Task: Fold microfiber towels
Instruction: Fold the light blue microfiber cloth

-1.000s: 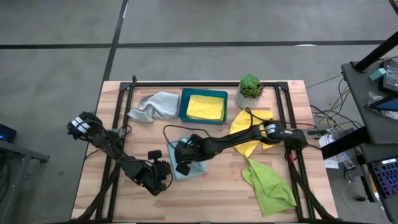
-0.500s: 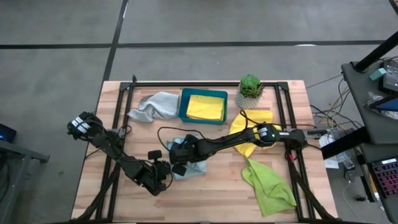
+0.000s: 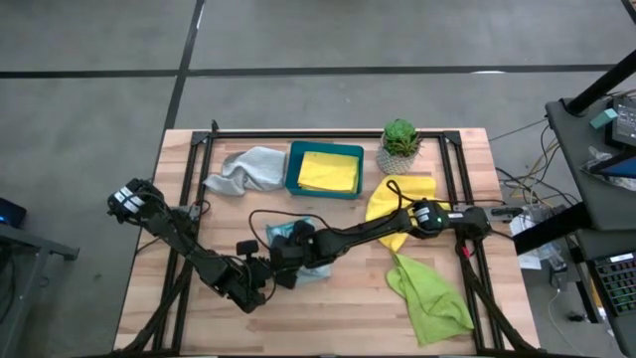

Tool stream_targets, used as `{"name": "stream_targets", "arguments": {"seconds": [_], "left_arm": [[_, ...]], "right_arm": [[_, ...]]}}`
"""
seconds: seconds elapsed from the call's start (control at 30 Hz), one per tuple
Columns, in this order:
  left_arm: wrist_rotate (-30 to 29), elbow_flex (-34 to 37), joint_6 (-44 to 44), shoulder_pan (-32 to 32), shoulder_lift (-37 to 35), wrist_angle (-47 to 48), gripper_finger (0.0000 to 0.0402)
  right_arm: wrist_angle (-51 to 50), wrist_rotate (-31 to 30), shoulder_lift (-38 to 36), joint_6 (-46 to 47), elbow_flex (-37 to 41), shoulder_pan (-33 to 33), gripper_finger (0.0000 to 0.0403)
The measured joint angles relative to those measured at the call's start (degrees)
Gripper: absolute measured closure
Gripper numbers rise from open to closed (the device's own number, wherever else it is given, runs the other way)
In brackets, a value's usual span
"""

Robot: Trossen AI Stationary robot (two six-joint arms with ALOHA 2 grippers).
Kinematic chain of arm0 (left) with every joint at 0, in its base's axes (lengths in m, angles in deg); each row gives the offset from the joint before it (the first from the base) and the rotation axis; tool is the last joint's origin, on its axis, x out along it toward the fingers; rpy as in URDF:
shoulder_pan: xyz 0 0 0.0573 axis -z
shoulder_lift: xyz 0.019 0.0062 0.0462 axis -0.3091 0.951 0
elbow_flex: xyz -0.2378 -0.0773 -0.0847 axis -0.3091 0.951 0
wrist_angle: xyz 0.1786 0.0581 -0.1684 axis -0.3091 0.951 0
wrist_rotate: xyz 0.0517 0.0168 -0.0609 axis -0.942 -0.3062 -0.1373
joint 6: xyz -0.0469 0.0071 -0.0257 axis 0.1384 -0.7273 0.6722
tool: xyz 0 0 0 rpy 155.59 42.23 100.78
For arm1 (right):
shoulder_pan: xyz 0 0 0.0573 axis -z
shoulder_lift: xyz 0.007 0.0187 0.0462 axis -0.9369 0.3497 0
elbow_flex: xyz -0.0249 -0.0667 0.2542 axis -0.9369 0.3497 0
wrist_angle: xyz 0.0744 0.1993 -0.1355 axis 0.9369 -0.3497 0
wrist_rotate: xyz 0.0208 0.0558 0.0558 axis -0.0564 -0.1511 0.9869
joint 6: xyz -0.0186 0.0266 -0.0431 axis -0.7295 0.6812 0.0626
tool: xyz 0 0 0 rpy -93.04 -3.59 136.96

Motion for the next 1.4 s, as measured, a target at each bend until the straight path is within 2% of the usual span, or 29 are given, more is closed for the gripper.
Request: {"name": "stream_targets", "arguments": {"seconds": [0.07,0.13,0.33,0.57,0.7,0.83,0.93,1.17,1.4], "left_arm": [[0.27,-0.12,0.0,0.0,-0.02,0.0,0.0325],[1.59,-0.16,-0.04,0.0,-0.14,0.08,0.0325],[5.6,-0.27,-0.06,0.04,-2.68,0.65,0.0325],[7.07,-0.27,-0.05,0.28,-7.94,1.16,0.0325],[6.98,-0.27,-0.5,0.72,-10.12,1.5,0.0325],[2.62,-0.25,-0.78,0.79,-10.75,-0.08,0.0325],[2.49,-0.25,-3.14,0.84,-10.31,-4.64,0.0325],[2.14,-0.23,-7.56,1.22,-6.38,-14.06,0.0325],[-1.72,-0.19,-7.53,1.15,-2.38,-15.85,0.0325]], "right_arm": [[-0.04,-2.38,0.0,-0.04,0.02,0.0,0.0189],[-0.07,-2.2,0.0,-0.62,-0.04,0.02,0.0186],[-0.35,2.83,-0.23,-5.52,-1.29,-0.46,0.0175],[-10.53,2.34,-3.67,-11.43,-0.75,-2.7,0.0176],[-15.37,2.34,-5.76,-11.57,2.29,-3.97,0.0182],[-14.43,2.36,-8.15,-11.13,8.48,-4.82,0.0188],[-9.92,2.2,-10.31,-9.99,13.91,-4.96,0.0193],[10.01,1.92,-16.42,-11.96,28.99,-3.68,0.0198],[37.33,3.47,-24.02,-15.44,46.23,1.17,0.0197]]}}
